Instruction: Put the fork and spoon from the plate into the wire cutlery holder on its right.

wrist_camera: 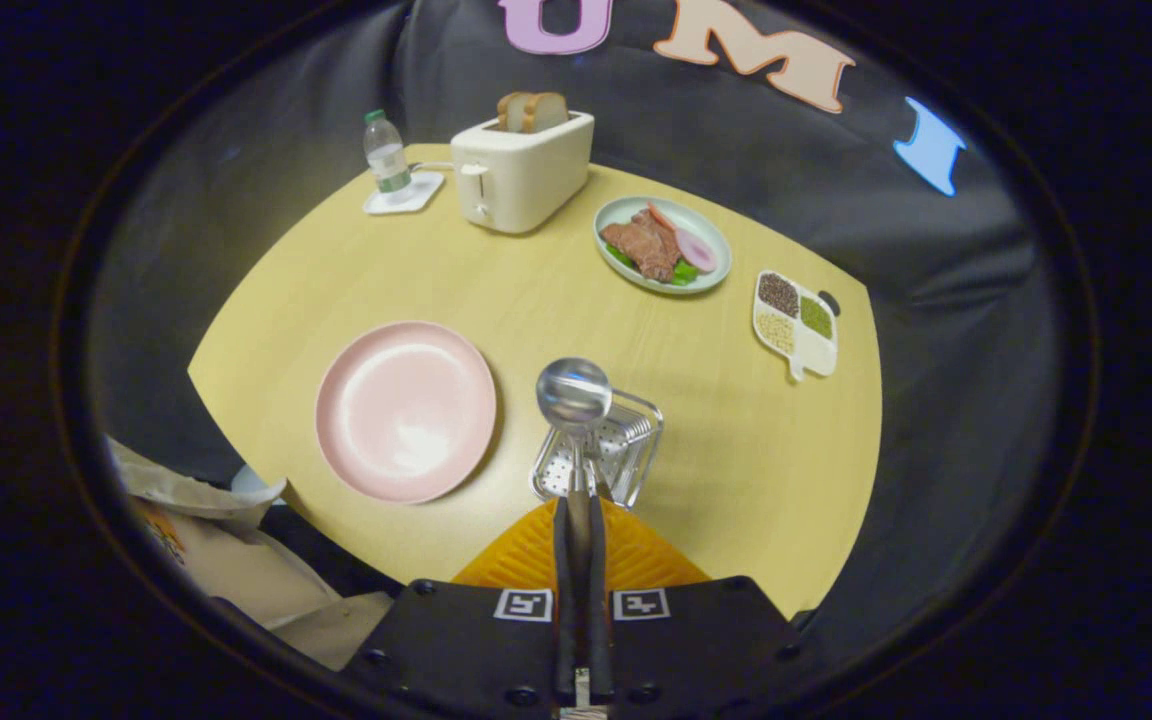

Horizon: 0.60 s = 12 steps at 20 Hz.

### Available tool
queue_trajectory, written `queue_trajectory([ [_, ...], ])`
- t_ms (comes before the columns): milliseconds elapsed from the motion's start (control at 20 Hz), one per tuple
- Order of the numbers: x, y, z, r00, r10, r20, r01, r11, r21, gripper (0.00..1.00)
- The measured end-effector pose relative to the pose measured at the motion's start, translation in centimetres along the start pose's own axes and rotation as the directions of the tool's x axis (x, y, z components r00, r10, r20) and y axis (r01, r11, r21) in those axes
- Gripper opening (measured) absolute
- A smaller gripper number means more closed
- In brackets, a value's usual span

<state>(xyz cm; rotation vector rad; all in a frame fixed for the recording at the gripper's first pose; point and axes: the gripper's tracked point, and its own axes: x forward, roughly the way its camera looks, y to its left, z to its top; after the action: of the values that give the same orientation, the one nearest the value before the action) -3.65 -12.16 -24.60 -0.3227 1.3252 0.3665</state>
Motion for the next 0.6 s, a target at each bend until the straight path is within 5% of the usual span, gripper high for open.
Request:
queue_trajectory([
  [600,3.2,-0.4,-0.9,0.965,0.094,-0.243,-0.092,0.996,0.019,0.08],
])
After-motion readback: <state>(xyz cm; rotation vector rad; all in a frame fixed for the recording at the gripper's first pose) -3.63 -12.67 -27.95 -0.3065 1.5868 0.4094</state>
